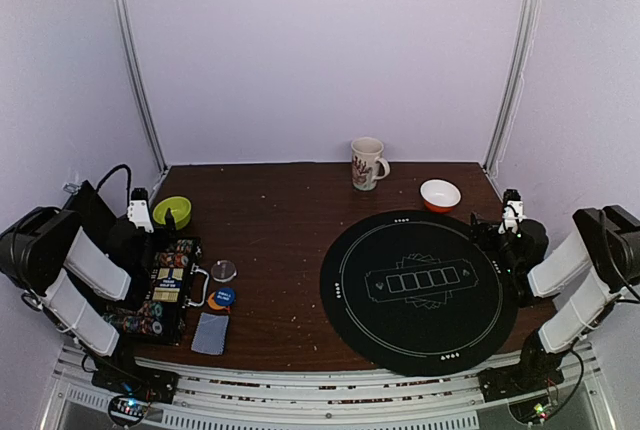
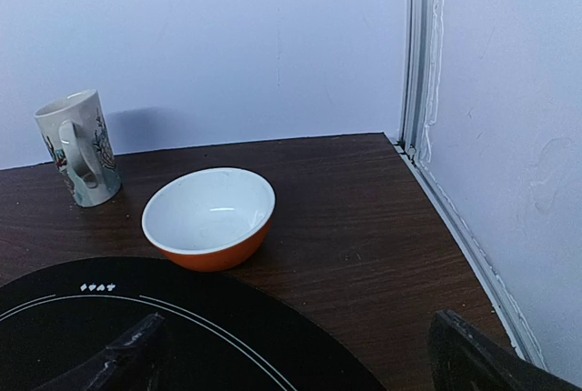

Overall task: Distribute texas hold em gaming equipment
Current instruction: Pick up the dealer button from the center of the board.

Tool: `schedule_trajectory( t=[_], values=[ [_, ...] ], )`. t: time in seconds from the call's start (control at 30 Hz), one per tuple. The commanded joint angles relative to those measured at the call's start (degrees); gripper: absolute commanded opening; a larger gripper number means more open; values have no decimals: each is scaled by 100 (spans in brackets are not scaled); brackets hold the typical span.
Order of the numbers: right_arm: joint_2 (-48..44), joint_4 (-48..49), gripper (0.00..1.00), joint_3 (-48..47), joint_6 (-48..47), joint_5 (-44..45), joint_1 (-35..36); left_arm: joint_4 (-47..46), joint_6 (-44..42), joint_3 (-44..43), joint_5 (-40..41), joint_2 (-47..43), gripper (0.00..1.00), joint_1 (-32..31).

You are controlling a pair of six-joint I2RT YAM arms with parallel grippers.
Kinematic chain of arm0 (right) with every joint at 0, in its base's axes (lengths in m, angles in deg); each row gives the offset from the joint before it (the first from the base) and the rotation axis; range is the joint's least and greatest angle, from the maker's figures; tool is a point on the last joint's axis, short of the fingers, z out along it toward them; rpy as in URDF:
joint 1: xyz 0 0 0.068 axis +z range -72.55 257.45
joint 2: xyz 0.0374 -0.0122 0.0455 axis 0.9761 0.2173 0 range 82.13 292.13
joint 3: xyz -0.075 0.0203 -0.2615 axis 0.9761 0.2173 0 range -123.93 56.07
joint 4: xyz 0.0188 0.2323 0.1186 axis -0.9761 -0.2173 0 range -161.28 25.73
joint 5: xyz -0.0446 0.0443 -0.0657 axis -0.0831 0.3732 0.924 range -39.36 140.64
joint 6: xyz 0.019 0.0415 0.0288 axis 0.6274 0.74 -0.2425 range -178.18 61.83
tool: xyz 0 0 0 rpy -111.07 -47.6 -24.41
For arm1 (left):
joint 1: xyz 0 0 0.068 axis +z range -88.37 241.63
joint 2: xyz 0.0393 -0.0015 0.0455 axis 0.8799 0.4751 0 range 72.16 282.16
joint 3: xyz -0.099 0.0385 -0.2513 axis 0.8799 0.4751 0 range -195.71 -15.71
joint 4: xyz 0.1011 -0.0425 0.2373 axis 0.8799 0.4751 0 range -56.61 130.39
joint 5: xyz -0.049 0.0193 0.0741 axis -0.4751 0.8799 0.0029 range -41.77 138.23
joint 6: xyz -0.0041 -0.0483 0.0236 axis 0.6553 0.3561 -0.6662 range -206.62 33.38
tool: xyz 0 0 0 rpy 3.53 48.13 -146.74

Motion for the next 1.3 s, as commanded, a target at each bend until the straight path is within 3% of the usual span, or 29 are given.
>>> schedule_trajectory(
  t=[0.0, 0.23, 0.3, 0.4, 0.47, 0.57, 0.63, 0.77, 0.9, 1.03, 1.17, 1.27],
  values=[
    [45, 140, 100, -94, -56, -53, -37, -207, 4, -98, -77, 29, 98, 60],
    [31, 143, 100, -94, -43, -51, -37, -203, -31, -93, -38, -7, 98, 58],
    [-47, 85, 100, -116, 38, 78, -44, 314, 31, -224, 11, -336, 98, 70],
    [-854, -1430, 100, -507, 190, 491, -60, 2288, 410, -1017, 958, -1076, 98, 57],
    [-1596, -1930, 100, -717, 384, 781, -84, 2735, 386, -1578, 1428, -1371, 98, 58],
    [-2426, -2113, 100, -849, 601, 922, -132, 4179, 797, -2580, 1132, -1766, 98, -19],
    [-2833, -2793, 100, -1191, 939, 759, -157, 5371, 1196, -3339, 1095, -1871, 98, -345],
    [-3217, -3844, 100, -2030, 1187, -439, -161, 7937, 1348, -4921, 1578, -1770, 98, -1709],
    [-3077, -4844, 100, -2789, 1384, -1569, -124, 10376, 2187, -5797, 1055, -1610, 98, -2861],
    [-2822, -5530, 100, -3355, 1421, -2345, 164, 12401, 3433, -5923, 11, -1691, 98, -3743],
    [-2732, -5844, 100, -3639, 1276, -2404, 743, 13570, 4435, -5812, -649, -1640, 98, -4599],
    [-2730, -5840, 100, -3663, 1047, -2158, 1236, 13868, 4631, -5574, -990, -1274, 98, -5281]
  ],
)
